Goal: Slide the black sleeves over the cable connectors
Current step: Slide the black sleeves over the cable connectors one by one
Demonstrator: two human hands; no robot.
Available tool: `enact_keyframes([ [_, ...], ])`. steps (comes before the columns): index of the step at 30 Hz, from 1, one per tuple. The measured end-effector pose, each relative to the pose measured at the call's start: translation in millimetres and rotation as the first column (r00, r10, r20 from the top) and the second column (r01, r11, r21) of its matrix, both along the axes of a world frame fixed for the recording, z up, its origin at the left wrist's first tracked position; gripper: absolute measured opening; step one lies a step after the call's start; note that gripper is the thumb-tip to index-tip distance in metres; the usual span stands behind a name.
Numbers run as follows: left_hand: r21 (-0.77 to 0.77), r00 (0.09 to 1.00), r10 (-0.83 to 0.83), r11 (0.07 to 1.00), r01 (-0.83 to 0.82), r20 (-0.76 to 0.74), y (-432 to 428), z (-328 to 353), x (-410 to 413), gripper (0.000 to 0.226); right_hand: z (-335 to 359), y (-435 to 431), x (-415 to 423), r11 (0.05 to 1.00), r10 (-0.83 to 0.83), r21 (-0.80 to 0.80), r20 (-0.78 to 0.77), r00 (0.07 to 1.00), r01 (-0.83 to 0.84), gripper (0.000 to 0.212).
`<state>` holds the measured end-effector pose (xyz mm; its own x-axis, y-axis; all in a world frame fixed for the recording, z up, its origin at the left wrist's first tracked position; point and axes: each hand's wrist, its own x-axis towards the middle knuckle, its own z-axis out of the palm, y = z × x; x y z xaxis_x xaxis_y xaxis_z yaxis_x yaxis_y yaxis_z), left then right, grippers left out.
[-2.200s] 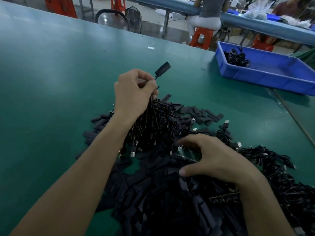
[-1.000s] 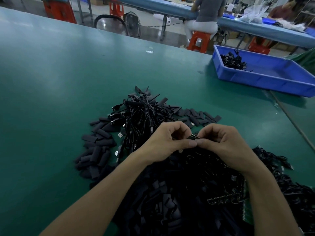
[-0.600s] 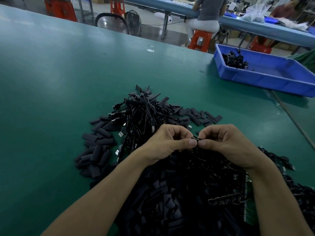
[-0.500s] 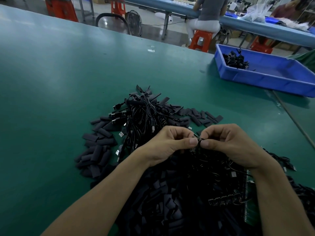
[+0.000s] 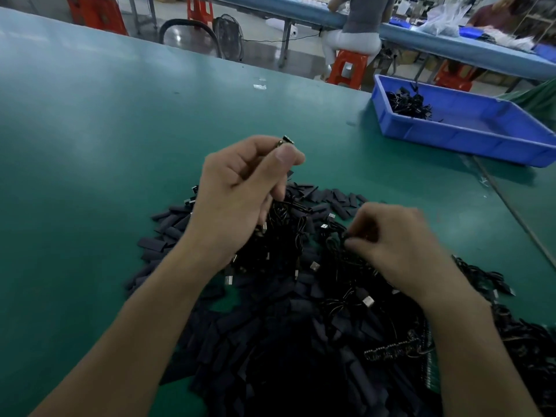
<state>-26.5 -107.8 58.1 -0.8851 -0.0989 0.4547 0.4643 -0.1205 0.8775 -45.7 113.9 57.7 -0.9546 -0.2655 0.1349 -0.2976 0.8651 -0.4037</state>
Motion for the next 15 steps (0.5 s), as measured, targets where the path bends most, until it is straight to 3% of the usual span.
enact_keyframes([
  [3,-0.194,0.990,0.102,0.978,-0.082,0.095,-11.4,-3.8,-3.7,0.025,-4.3,-18.5,10.9,0.974,0.086,0.183,0.239,0.967,-0.132,0.021],
  [5,-0.298,0.981,0.096,0.954,-0.042,0.166,-17.2,-10.8,-5.6,0.024,-11.7,-29.6,17.8,0.965,0.113,0.190,0.317,0.942,-0.180,0.022],
  [8,-0.336,0.959,0.007,0.937,0.093,0.283,-22.1,-22.3,-6.8,0.033,-24.1,-41.8,20.4,0.964,0.206,0.113,0.256,0.945,-0.241,0.009],
  [10,-0.346,0.958,-0.017,0.931,0.120,0.288,-24.0,-25.8,-6.9,0.035,-31.2,-48.4,18.4,0.943,0.253,0.159,0.222,0.941,-0.291,0.020],
  [15,-0.382,0.965,0.095,0.924,0.006,0.245,-26.5,-29.4,-10.3,0.011,-49.0,-58.1,16.8,0.890,0.268,0.307,0.249,0.931,-0.338,0.038],
])
